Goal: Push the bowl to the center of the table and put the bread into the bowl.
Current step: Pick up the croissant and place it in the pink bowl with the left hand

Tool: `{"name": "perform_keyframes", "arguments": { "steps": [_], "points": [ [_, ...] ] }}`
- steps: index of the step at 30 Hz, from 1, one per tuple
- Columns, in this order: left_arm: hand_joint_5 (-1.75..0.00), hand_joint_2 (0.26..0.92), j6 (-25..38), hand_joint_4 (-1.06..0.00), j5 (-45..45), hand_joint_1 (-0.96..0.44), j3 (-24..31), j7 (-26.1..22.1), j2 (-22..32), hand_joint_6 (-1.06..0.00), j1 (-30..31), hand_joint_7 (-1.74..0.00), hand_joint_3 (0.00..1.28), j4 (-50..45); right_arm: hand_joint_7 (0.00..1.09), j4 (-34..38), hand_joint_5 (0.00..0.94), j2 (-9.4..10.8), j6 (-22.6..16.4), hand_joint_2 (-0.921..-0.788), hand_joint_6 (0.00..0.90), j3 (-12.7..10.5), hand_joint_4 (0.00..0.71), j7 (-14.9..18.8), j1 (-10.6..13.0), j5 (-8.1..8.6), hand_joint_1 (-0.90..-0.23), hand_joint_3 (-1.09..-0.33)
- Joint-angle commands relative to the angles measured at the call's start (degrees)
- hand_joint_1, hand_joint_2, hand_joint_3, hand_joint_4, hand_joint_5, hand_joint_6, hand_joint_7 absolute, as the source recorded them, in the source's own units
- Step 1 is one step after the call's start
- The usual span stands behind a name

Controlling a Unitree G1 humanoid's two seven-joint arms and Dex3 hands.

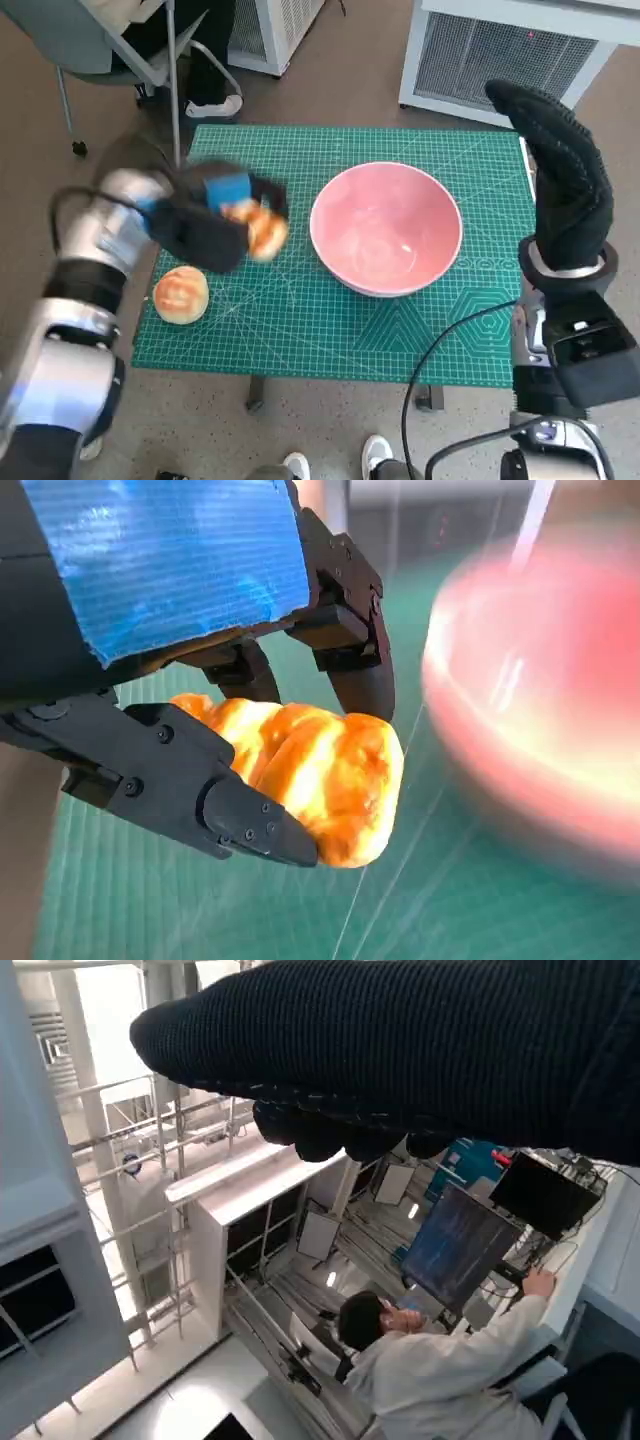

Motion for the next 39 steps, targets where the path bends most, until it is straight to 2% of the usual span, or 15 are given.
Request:
{"name": "perform_keyframes", "arguments": {
  "steps": [1, 7, 11, 18, 26, 35, 38, 39],
  "points": [
    [-1.18, 0.920, -1.2, -0.63, -6.0, 0.00, 4.5, -1.2, -0.7, -0.66, -4.4, -1.19, 0.08, -4.1, 0.54, -0.9, 0.000, -0.2, 0.9, -0.921, 0.028, -0.1, 0.242, -0.4, 1.7, -0.37, -0.562, -0.771],
    [-1.18, 0.920, -2.3, -0.62, -8.1, 0.00, 5.9, 0.9, -3.7, -0.66, -6.7, -1.19, 0.08, -7.8, 0.55, -1.5, 0.001, -0.1, 1.1, -0.921, 0.026, 0.0, 0.244, -0.2, 1.8, 0.35, -0.571, -0.770],
    [-1.16, 0.920, -4.3, -0.64, -7.6, 0.00, 5.3, 3.2, -6.7, -0.66, -8.0, -1.19, 0.07, -6.5, 0.55, -1.6, 0.002, 0.0, 1.0, -0.921, 0.026, 0.0, 0.246, -0.2, 1.8, 0.32, -0.574, -0.769],
    [-1.14, 0.920, -5.7, -0.66, -1.2, 0.00, 0.4, 7.8, -10.8, -0.65, -10.2, -1.21, 0.07, -3.3, 0.55, -1.0, 0.002, -0.1, 0.4, -0.921, 0.026, 0.0, 0.247, 0.1, 1.7, 0.63, -0.572, -0.769],
    [-1.12, 0.920, -2.5, -0.66, 6.6, 0.00, -5.8, 12.4, -15.7, -0.63, -11.5, -1.24, 0.08, 1.2, 0.55, -1.5, 0.002, 0.0, 0.0, -0.921, 0.025, -0.1, 0.248, -0.5, 2.3, -0.61, -0.565, -0.771],
    [-1.20, 0.920, -0.7, -0.63, 9.4, 0.00, -8.7, 13.8, -19.3, -0.63, -9.9, -1.19, 0.09, 5.5, 0.56, -2.5, 0.002, -0.3, 0.0, -0.921, 0.023, -0.4, 0.248, -0.9, 3.4, -0.80, -0.558, -0.777],
    [-1.22, 0.920, -0.3, -0.62, 9.5, 0.00, -9.2, 13.8, -19.9, -0.63, -9.2, -1.19, 0.09, 6.6, 0.56, -2.6, 0.002, -0.2, -0.1, -0.921, 0.021, -0.7, 0.249, -1.4, 3.7, -1.35, -0.562, -0.777],
    [-1.25, 0.921, -0.2, -0.59, 9.5, 0.00, -9.3, 13.7, -20.0, -0.60, -9.0, -1.22, 0.12, 6.8, 0.56, -2.7, 0.002, -0.2, -0.1, -0.921, 0.020, -0.8, 0.250, -1.7, 3.8, -1.60, -0.563, -0.778]
  ]
}}
